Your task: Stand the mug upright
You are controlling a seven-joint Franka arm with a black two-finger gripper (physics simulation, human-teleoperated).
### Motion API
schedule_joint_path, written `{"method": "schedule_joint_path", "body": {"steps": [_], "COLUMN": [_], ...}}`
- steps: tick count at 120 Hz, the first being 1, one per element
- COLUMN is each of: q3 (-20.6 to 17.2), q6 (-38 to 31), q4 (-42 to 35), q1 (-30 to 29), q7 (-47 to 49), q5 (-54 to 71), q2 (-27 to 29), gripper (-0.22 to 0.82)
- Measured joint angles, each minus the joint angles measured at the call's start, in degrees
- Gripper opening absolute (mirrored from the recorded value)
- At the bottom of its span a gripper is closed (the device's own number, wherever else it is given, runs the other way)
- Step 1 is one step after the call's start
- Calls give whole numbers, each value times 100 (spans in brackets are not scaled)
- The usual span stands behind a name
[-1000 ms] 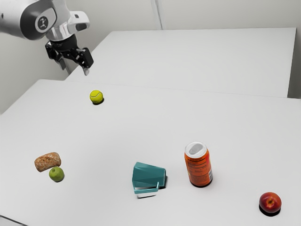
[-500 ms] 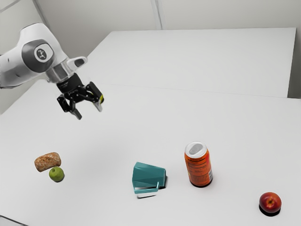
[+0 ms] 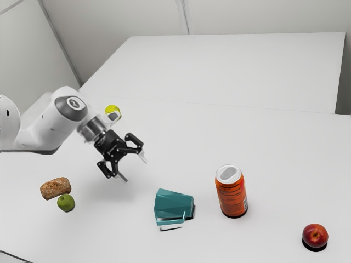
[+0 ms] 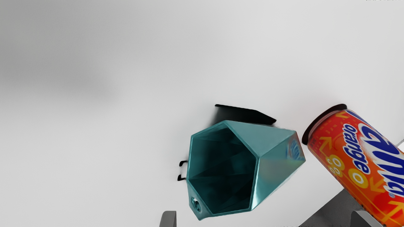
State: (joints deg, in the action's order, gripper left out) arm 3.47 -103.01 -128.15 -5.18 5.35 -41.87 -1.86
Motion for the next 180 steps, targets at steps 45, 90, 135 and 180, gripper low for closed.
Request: {"method": "schedule_joint_path", "body": {"steps": [45,90,135,180], "q3": [-195,-494,-643,-799], "q6": [-159,-338,-443,-458], "q4": [-147,-168,-137,-32], "q1": [211,262,277,294], "q7": [6,14,30,83], "q5": [-852,-1407,-1536,-1501], "q2": [-639,-929,-994,-892], "gripper": [60,60,17,-14]}}
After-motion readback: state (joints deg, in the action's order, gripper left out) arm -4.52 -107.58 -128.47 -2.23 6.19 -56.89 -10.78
